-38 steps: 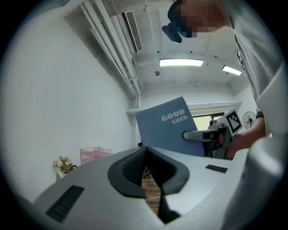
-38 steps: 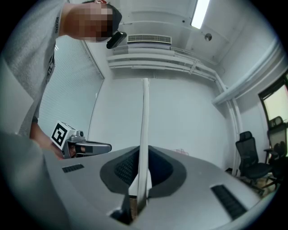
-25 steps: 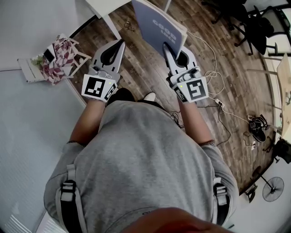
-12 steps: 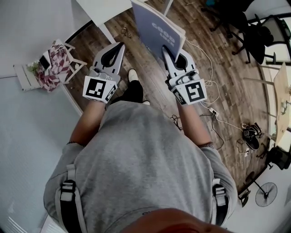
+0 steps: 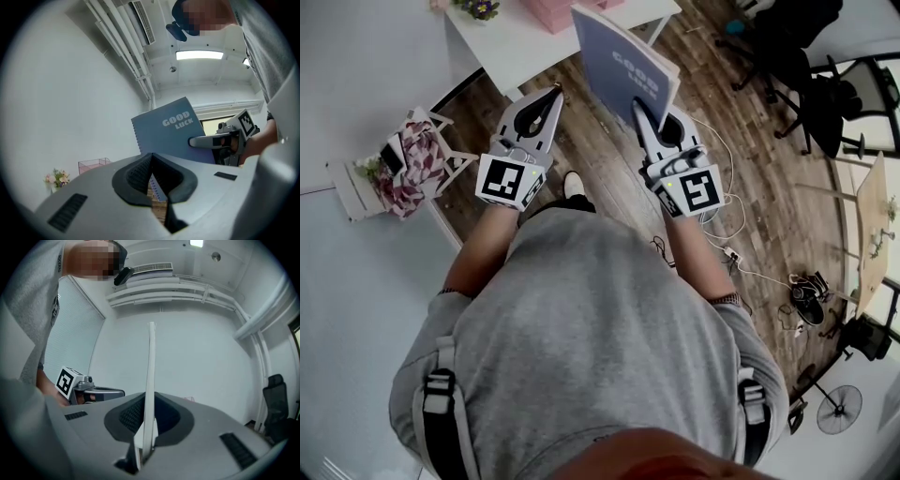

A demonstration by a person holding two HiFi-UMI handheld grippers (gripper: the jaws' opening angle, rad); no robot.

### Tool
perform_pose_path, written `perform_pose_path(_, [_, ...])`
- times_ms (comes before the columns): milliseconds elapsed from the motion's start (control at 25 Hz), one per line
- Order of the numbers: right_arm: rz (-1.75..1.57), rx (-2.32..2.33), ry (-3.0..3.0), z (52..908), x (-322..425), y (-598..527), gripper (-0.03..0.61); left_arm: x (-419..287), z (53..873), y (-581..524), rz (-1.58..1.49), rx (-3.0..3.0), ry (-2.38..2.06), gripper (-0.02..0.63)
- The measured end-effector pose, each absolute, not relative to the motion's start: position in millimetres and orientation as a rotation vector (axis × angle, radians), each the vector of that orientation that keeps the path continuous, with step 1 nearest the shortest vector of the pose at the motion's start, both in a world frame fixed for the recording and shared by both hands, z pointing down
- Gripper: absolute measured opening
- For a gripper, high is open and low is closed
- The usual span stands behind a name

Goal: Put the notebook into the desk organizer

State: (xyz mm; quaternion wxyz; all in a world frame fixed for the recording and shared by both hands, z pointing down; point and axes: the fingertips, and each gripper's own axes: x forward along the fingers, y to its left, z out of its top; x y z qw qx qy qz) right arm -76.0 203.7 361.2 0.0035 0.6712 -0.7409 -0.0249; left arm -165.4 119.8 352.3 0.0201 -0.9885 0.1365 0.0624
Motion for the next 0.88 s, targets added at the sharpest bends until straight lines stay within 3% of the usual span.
perform_pose_path(880, [-0.055,2.013,-2.465,352.4,52.0,60.8,0.038,-46.0,351.0,-10.4,0.163,-3.034,0.562,0.020])
